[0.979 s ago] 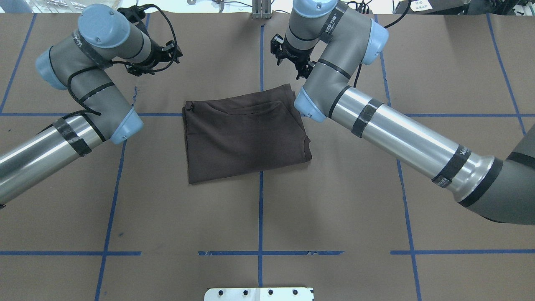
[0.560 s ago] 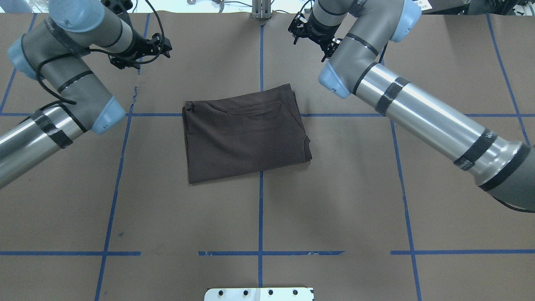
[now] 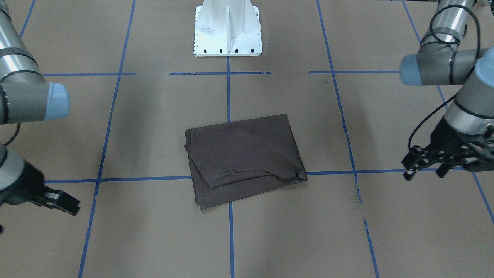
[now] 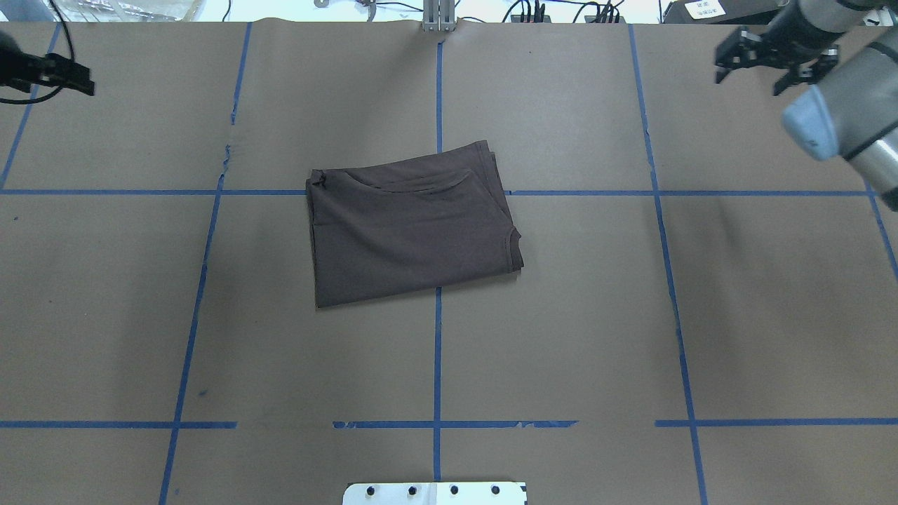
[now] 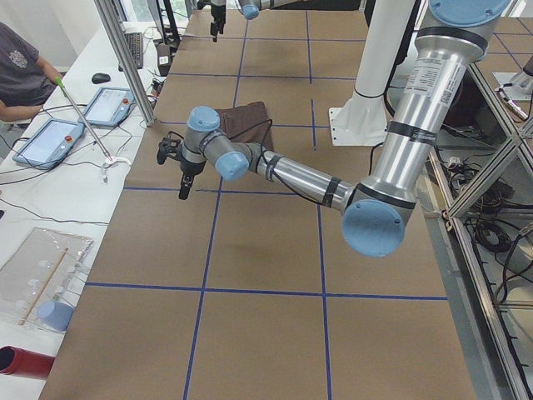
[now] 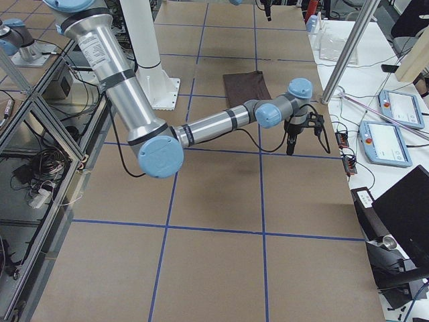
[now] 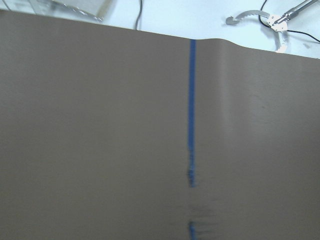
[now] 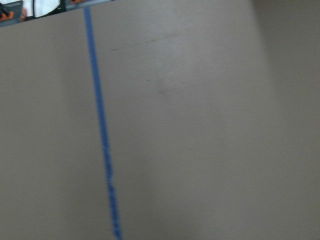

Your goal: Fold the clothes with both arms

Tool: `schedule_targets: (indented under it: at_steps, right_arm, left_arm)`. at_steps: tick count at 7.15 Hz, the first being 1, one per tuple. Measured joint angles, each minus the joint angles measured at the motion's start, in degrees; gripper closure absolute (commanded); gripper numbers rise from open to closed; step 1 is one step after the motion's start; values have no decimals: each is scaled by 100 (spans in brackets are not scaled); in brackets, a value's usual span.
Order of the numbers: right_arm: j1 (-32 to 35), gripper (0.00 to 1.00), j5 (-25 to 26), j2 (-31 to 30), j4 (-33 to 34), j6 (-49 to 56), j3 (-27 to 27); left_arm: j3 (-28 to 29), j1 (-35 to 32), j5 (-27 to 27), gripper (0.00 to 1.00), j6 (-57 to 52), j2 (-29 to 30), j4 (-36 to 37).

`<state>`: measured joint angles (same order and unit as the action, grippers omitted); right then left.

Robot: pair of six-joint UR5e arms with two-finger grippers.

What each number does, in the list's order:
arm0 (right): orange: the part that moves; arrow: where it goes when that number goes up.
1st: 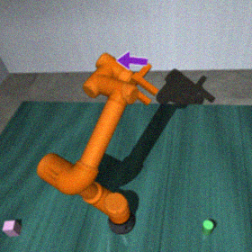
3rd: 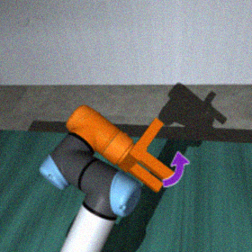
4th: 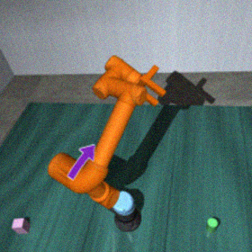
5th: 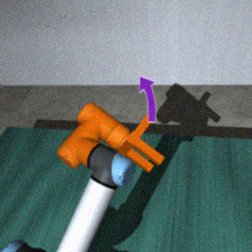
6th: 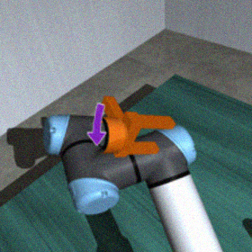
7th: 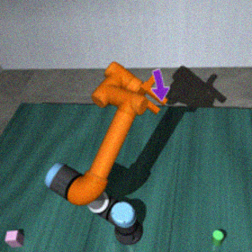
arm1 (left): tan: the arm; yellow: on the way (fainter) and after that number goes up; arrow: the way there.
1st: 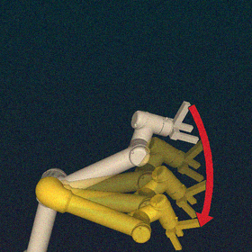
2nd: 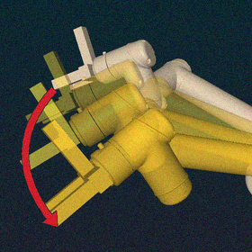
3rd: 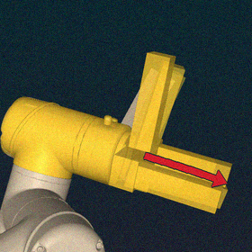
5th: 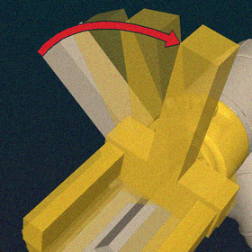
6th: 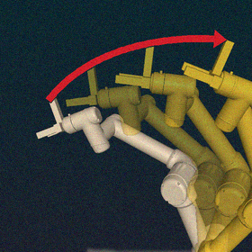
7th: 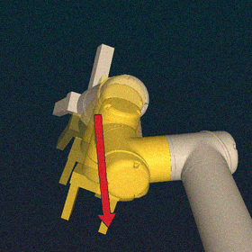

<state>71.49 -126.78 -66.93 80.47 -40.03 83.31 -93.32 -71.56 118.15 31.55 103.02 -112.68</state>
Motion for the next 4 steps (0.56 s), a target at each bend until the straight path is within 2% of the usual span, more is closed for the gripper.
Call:
schedule_targets:
  at_steps: [2, 4]
  right_arm:
    - [1208, 0, -396, -1319, 143, 2620, 233]
    - [1947, 0, -599, -2193, 465, 4550, 497]
  left_arm:
    - [-98, -1049, 387, 0, -2600, -897, 112]
    - [-133, -1671, 960, 0, -4215, -1500, 275]
